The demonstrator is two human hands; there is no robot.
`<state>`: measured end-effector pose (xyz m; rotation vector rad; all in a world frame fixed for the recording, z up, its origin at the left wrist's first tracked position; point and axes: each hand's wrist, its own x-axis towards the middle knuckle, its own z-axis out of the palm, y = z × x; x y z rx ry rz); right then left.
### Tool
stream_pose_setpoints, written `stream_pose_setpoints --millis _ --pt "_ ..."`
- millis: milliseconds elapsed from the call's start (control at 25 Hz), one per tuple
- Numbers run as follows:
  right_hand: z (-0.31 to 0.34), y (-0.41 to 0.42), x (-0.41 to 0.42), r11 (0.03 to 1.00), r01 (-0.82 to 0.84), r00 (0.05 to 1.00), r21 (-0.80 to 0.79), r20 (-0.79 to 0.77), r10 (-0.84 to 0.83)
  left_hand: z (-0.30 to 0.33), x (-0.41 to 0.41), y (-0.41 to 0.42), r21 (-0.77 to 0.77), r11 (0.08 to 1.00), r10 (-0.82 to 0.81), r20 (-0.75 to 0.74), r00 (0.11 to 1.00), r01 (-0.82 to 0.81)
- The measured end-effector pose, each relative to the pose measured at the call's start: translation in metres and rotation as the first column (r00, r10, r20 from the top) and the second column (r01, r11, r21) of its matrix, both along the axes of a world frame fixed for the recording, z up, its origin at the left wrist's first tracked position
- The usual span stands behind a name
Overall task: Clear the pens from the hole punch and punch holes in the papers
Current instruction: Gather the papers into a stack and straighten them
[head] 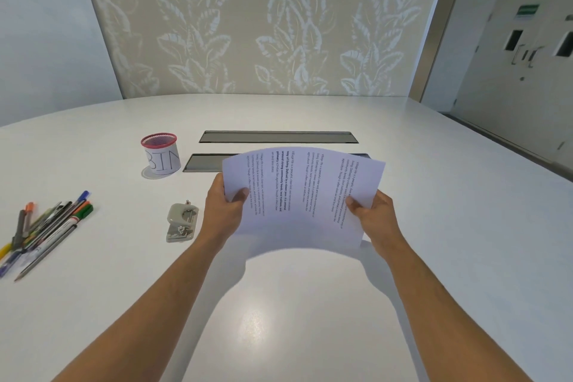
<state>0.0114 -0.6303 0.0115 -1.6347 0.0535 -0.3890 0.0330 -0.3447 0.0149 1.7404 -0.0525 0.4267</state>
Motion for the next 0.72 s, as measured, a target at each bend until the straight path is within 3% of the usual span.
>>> stream_pose_setpoints --millis 200,560,640,720 --pt "0.011 -0.005 0.006 0.999 0.040 0.999 0.004 0.012 -0.040 0.015 0.003 -0.005 -0.005 1.000 0.000 0.042 0.999 0.000" --pt "0.000 -0.007 -0.003 0.999 0.037 0.998 0.025 -0.051 -0.036 0.006 0.004 -0.005 -0.071 0.997 -0.026 -0.055 0.998 0.022" --pt "0.002 -0.012 -0.002 0.994 0.079 0.995 0.080 -0.070 -0.074 0.013 0.006 -0.005 -0.149 0.988 -0.040 -0.052 0.998 0.031" --pt "0.002 -0.014 -0.004 0.962 0.143 0.983 0.231 -0.145 -0.112 0.015 0.007 -0.005 -0.270 0.962 -0.048 -0.058 0.997 0.031"
